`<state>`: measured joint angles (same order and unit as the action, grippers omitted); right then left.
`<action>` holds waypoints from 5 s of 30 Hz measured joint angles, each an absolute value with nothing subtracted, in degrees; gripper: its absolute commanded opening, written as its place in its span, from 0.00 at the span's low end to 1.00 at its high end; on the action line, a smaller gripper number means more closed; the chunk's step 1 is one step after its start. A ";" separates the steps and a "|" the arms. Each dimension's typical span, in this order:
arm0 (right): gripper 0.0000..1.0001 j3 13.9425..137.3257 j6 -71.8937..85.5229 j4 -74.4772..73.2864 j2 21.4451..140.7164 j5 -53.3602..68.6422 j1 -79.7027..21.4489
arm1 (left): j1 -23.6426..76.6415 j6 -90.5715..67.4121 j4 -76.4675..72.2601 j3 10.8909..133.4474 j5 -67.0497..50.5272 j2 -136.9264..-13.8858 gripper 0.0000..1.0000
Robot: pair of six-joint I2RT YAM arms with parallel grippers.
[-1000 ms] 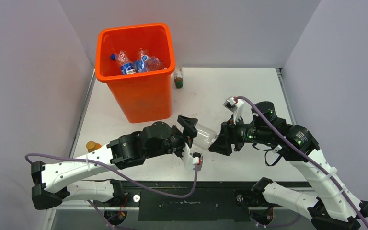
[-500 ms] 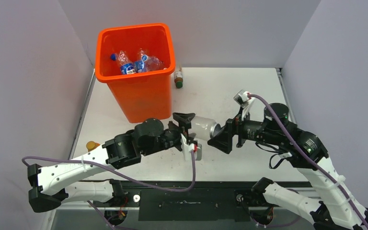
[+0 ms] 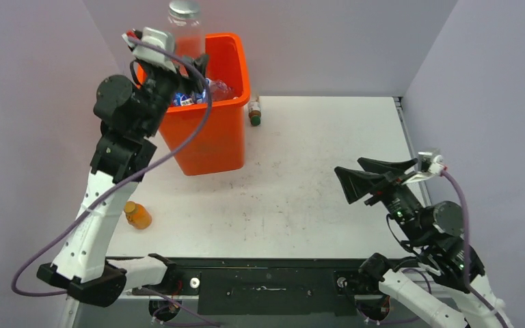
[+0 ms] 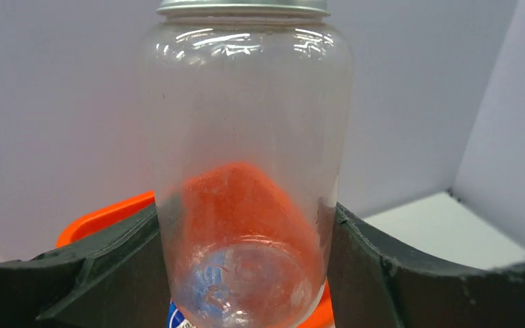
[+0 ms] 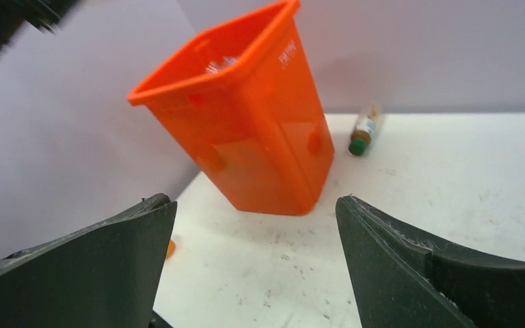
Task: Put the plastic bottles in the bin
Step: Pick up the plastic bottle from the corner of the board, then place the plastic bottle in the trash bin, then pick up the plastic bottle at the center of the board.
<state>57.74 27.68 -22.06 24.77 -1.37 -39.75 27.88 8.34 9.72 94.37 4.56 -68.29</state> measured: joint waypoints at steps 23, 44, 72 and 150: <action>0.90 43.00 35.42 5.89 58.37 -13.80 -36.67 | 23.73 -10.37 7.84 90.67 10.61 -68.90 0.96; 0.90 83.46 33.69 26.39 123.98 -0.62 -27.79 | 29.93 -11.55 -5.10 38.79 5.06 -30.37 0.96; 0.61 119.35 32.58 11.46 150.78 4.69 -27.90 | 30.44 -12.08 -10.13 35.81 -1.61 -31.70 0.96; 0.05 62.87 23.46 -49.23 40.23 45.10 -31.33 | 77.17 74.50 16.84 60.14 19.29 -62.41 0.86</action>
